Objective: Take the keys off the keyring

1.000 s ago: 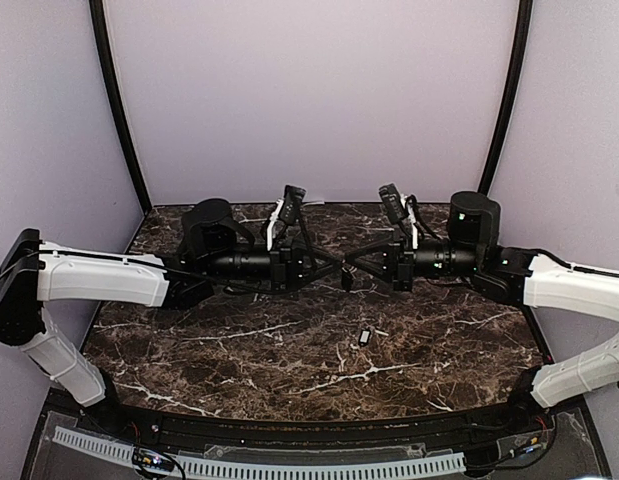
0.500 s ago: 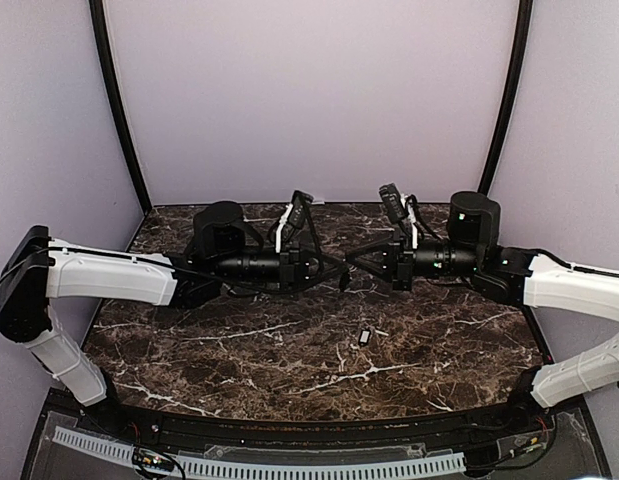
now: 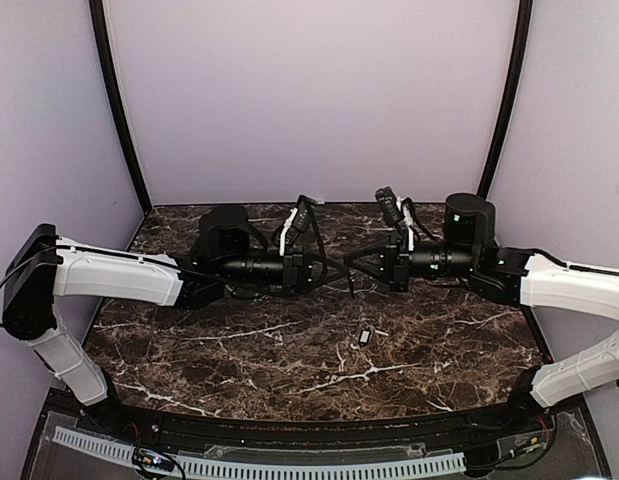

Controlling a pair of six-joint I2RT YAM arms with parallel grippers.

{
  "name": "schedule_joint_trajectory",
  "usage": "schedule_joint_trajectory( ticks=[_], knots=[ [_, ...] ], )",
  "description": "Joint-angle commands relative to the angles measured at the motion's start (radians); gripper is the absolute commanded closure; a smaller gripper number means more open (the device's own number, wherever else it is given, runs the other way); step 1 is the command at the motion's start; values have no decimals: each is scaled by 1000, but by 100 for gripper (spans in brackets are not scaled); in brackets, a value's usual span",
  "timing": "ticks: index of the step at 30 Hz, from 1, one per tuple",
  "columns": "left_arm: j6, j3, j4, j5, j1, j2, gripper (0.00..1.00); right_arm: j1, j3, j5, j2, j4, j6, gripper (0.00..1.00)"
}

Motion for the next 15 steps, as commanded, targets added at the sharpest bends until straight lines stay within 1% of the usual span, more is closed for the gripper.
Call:
schedule_joint_trajectory(
  ticks=[1,8,9,10,13,14,15],
  knots=[
    [-4,36,50,22,-4,7,100,14,17,12,15,20,-19,100],
    [1,19,81,13,-4,7,100,14,8,55,13,26,-31,100],
    [-2,11,97,13,-4,4,100,14,5,65,9,30,-31,98],
    [-5,3,113,12,-4,2,100,15,-1,76,3,36,-32,89],
    [-4,-10,137,11,-4,-3,100,15,-25,109,-27,66,-36,56],
    [-2,-11,138,10,-4,-6,100,15,-37,121,-40,78,-33,46],
    [1,-14,138,8,-4,-10,100,15,-50,136,-55,93,-30,40]
  ],
)
